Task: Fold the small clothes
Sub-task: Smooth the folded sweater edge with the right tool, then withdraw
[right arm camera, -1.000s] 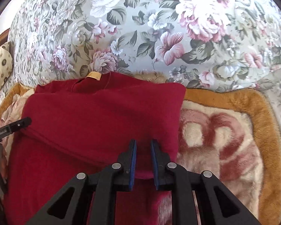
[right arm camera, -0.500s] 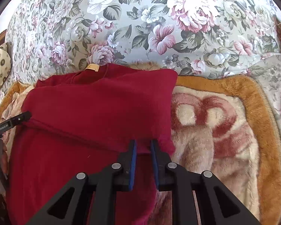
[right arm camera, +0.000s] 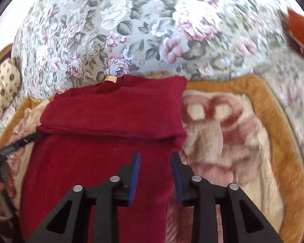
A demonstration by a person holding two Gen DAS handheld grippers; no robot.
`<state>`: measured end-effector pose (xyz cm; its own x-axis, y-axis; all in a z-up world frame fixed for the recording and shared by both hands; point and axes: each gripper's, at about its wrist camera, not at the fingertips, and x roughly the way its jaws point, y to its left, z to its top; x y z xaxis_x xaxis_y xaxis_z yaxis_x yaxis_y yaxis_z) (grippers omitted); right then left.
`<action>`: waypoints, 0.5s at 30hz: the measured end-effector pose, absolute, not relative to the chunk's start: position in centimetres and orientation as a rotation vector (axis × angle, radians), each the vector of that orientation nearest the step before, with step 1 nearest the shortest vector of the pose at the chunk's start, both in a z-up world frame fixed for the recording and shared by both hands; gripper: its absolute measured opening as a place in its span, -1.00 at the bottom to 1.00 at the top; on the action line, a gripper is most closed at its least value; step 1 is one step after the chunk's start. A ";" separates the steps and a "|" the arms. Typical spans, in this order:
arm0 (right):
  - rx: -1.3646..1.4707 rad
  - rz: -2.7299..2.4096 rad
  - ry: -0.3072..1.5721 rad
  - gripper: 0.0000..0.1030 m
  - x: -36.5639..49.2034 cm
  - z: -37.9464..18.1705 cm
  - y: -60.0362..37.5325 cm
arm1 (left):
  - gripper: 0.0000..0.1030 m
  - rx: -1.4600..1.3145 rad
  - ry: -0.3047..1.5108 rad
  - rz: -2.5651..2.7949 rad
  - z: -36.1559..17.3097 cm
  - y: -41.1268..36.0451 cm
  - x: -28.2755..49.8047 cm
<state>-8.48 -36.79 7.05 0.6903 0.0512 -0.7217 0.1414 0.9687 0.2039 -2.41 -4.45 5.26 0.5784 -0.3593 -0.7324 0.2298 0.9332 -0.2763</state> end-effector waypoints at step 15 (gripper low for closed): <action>0.356 -0.157 0.838 -0.42 -5.3 2.6 -41.2 | 0.42 -0.146 0.963 -0.268 2.1 -5.1 1.5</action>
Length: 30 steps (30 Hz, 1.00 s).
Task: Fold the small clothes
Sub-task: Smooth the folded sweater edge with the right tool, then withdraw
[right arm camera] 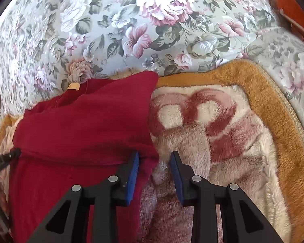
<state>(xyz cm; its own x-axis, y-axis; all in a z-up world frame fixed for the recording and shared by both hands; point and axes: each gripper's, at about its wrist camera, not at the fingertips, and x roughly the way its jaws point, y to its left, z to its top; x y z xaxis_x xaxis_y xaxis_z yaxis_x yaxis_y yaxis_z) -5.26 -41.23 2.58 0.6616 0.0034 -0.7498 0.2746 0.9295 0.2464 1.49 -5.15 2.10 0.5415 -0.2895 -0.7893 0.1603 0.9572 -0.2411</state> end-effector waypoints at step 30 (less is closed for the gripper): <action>0.378 0.146 0.923 -0.25 -25.1 6.1 -36.5 | 0.42 -0.089 1.005 -0.362 5.6 0.3 -18.7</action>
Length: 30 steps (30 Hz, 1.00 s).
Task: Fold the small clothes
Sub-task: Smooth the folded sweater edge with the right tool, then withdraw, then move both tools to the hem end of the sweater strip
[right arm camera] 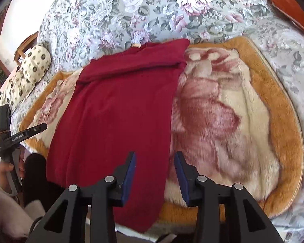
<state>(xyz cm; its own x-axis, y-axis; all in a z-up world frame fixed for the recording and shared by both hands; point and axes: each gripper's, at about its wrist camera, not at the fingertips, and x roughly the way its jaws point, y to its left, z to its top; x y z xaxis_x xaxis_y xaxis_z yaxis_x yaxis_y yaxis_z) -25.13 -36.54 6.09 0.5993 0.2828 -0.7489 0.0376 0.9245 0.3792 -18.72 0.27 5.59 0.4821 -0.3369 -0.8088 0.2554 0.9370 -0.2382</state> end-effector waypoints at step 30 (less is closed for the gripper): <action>0.488 0.257 1.119 -0.11 -27.6 -0.2 -33.7 | 0.64 0.024 1.141 -0.403 -0.1 -1.7 -23.3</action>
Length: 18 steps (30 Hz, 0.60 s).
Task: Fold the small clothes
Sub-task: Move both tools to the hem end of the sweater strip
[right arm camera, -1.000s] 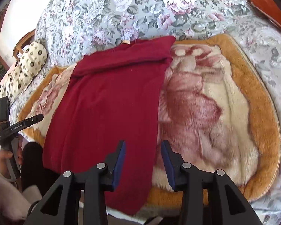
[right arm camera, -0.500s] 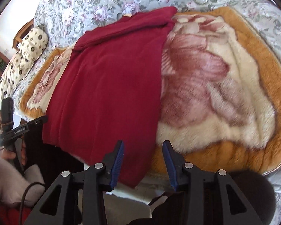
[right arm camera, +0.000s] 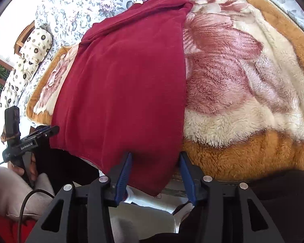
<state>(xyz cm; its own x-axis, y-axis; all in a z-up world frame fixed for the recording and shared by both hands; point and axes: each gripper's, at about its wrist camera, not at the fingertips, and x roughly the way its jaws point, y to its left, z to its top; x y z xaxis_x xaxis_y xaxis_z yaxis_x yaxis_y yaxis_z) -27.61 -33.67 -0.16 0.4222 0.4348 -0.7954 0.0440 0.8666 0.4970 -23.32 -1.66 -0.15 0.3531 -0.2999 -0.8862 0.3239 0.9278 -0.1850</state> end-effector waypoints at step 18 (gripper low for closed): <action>0.578 0.264 1.104 -0.11 -28.0 -0.4 -35.3 | 0.74 0.047 1.148 -0.388 -0.4 -2.0 -22.8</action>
<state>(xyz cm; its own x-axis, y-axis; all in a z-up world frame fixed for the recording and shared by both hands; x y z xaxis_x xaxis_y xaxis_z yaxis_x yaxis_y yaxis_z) -27.97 -35.29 -0.45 0.4384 0.4762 -0.7623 0.0800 0.8241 0.5608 -22.78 -2.03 -0.38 0.3516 -0.2755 -0.8947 0.3231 0.9327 -0.1603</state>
